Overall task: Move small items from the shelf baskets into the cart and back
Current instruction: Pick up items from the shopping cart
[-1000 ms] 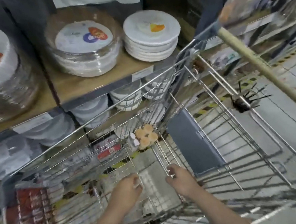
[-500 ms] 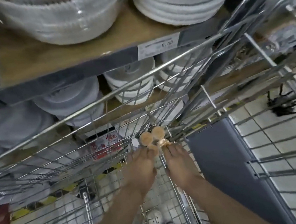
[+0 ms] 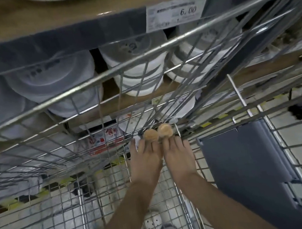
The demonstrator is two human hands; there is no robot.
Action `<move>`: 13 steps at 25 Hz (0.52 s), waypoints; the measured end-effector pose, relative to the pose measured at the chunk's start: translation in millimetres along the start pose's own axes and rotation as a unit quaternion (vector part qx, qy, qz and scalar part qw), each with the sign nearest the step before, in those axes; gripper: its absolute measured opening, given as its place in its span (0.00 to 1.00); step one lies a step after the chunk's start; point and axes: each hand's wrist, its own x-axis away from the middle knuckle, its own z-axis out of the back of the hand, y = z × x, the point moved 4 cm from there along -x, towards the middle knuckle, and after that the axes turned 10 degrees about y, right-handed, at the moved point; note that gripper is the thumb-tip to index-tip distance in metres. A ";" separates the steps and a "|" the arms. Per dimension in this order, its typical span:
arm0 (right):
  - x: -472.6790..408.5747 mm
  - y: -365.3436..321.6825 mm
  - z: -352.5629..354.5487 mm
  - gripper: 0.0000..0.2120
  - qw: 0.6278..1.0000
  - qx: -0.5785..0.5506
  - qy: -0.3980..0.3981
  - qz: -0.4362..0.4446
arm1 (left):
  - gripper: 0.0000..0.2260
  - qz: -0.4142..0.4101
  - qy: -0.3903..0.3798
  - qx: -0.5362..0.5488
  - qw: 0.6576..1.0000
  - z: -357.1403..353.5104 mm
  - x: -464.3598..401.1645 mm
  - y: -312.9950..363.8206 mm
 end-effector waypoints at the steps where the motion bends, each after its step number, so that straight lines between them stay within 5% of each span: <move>1: -1.0 0.1 0.5 0.22 1.000 0.002 -0.008 0.002 | 0.27 0.000 0.004 0.009 1.000 -1.8 0.1 -1.1; 8: 2.1 6.5 13.9 0.26 0.999 -0.029 -0.016 0.022 | 0.24 -0.068 0.171 0.094 0.978 9.8 11.3 -16.0; 13: 27.2 29.8 63.0 0.24 0.976 -0.212 -0.021 -0.035 | 0.25 0.006 0.150 0.208 0.967 44.8 35.1 -21.4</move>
